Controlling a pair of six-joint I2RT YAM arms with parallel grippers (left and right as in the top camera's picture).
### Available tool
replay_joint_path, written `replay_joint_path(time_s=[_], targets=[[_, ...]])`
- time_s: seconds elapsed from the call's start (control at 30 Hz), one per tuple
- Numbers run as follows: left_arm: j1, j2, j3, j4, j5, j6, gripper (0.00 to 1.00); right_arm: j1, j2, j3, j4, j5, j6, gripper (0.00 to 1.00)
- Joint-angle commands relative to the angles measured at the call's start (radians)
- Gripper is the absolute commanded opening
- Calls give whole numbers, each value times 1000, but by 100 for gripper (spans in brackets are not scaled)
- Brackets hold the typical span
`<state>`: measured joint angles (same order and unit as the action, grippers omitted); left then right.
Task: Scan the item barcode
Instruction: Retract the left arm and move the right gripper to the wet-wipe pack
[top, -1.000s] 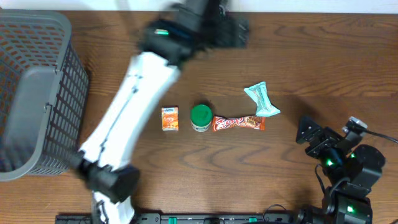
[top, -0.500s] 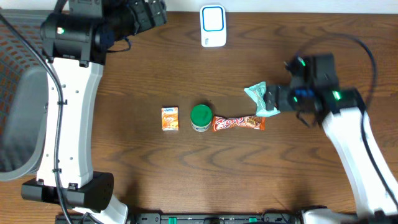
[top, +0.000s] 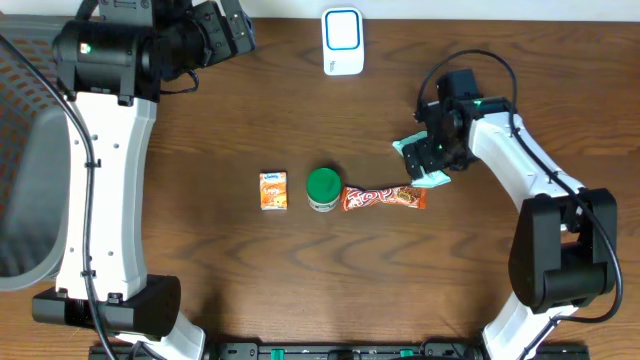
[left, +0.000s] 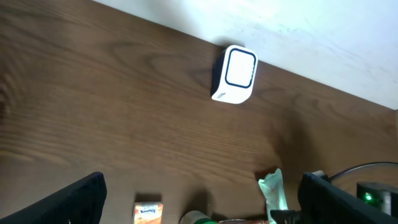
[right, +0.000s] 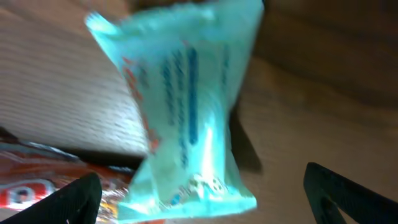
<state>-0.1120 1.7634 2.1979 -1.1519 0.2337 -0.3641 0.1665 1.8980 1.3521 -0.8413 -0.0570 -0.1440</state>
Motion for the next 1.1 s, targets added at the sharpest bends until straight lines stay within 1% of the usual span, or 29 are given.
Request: replay_joint_path(time_s=[0.0,0.2,0.3,0.37,0.53,0.57,0.63,0.7,0.8,0.87,0.97,1.03,1.07], targets=[[4,-20,3,-5,-13,20,98,23,-12,9,52,-80,-22,99],[4,-20,3,-18,-18,20,98,25,49,8,125,-91,-18,99],[4,-20,3,-21,-18,21,98,25,80,8,161,-90,-18,96],[4,-20,3,-26,-18,29,98,24,84,8,174,-82,-17,95],[4,-20,3,-48,-18,43,98,24,84,8,188,-10,-6,90],[4,-20,3,-51,-18,43,98,24,84,8,188,3,-6,88],[4,-20,3,-56,-18,43,98,24,84,8,188,19,-5,75],[4,-20,3,-60,-18,43,98,24,84,8,188,42,18,67],[4,-20,3,-74,-18,51,98,23,84,8,188,79,44,64],[4,-20,3,-79,-18,66,98,21,84,7,188,78,44,64],[5,-26,4,-66,-39,91,98,21,84,2,187,77,46,73],[4,-42,4,-50,-101,91,98,21,84,-11,188,78,54,74],[4,-55,4,-39,-133,91,98,21,84,-21,193,78,68,72]])
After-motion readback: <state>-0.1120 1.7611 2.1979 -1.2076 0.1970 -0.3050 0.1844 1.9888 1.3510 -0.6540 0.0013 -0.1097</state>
